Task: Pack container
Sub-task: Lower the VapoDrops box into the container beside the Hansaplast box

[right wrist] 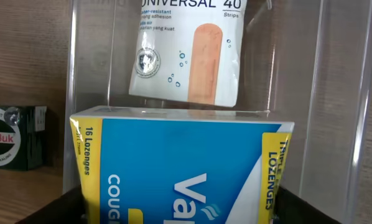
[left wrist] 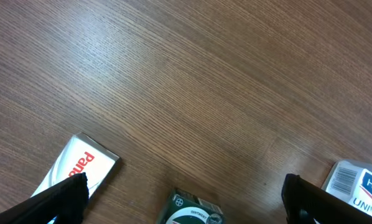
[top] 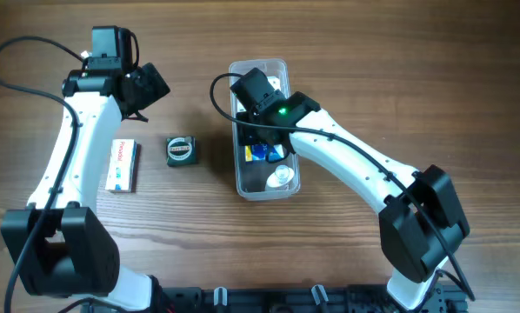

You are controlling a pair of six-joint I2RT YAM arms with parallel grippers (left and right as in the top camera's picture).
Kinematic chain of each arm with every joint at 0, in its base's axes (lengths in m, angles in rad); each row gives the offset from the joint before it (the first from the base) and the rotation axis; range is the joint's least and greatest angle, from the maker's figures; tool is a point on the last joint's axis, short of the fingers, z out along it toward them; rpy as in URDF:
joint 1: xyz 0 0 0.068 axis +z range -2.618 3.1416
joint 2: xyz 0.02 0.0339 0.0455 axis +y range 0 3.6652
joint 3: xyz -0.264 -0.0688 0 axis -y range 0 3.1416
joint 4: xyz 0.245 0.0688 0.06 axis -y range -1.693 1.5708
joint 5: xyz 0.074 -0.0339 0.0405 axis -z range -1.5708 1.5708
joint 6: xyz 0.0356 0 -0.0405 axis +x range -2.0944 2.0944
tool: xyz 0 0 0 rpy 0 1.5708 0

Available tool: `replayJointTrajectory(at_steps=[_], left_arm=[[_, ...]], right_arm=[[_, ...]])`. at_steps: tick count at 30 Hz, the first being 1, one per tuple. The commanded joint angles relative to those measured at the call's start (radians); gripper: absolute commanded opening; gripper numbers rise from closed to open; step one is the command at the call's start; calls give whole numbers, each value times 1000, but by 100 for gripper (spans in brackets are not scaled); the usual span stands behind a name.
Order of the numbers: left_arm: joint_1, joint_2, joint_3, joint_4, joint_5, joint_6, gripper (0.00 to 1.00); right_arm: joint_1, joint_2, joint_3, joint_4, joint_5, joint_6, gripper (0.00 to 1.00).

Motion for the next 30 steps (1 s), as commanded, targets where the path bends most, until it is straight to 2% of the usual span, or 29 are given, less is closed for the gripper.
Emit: replayJointTrajectory(at_steps=[1, 7, 15, 17, 18, 19, 24, 26, 30], left_arm=[[5, -20, 8, -4, 9, -14, 100], [5, -20, 8, -4, 9, -14, 100], [5, -20, 8, -4, 9, -14, 100], [5, -20, 8, -4, 9, -14, 100], [5, -20, 8, -4, 9, -14, 100], [5, -20, 8, -4, 9, -14, 100], [5, -20, 8, -5, 9, -14, 100], [5, -20, 8, -5, 9, -14, 100], [5, -20, 8, -5, 9, -14, 100]], right_arm=[[0, -16, 16, -1, -24, 13, 81], [0, -16, 16, 0, -32, 12, 85], [0, -16, 16, 5, -31, 9, 85], [0, -16, 16, 16, -31, 5, 79], [0, -16, 15, 27, -30, 0, 71], [0, -14, 8, 50, -31, -14, 57], [-3, 0, -9, 121, -21, -17, 18], [-3, 13, -9, 149, -7, -17, 12], [-3, 46, -9, 208, 0, -18, 10]])
